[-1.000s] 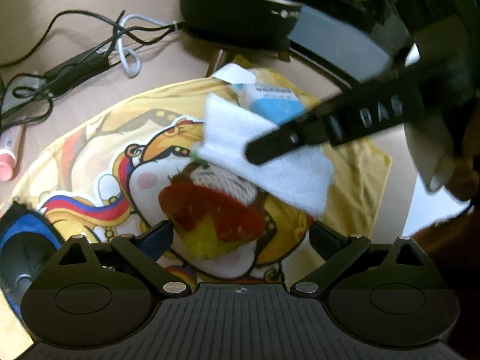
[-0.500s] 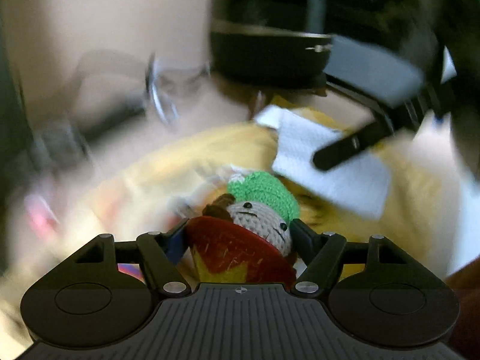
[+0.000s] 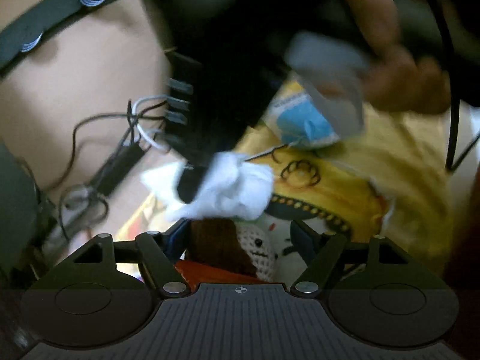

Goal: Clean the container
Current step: 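Wipe the doll with the towel in the right gripper while the left gripper holds it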

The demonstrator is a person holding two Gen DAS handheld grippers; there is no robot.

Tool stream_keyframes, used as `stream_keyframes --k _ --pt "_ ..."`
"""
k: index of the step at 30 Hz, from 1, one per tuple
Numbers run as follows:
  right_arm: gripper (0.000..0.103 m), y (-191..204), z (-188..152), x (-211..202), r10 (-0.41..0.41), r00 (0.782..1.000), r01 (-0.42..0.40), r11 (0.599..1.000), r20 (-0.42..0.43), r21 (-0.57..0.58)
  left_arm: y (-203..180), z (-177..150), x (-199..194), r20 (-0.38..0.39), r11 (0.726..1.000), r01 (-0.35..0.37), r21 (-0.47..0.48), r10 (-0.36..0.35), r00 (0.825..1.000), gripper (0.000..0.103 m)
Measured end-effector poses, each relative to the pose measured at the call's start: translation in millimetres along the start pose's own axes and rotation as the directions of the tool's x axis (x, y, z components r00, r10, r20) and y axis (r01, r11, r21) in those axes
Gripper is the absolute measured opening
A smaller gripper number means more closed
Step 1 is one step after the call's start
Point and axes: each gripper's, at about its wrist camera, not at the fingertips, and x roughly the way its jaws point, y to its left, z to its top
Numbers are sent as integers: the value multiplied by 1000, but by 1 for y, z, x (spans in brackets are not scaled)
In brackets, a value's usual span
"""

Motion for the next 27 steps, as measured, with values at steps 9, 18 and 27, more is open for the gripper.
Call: stream_keyframes --k 9,18,27 --pt "14 -36 -30 -20 -68 998 69 991 -10 119 24 5 0 -19 941 143 -308 -157 987 95" --pt "14 -42 -38 -27 -159 986 153 983 45 101 -5 1 22 -119 975 126 -185 -150 982 81" --pt "14 -7 -14 -38 -51 990 47 998 130 32 -3 9 39 -138 999 -12 -49 5 990 84"
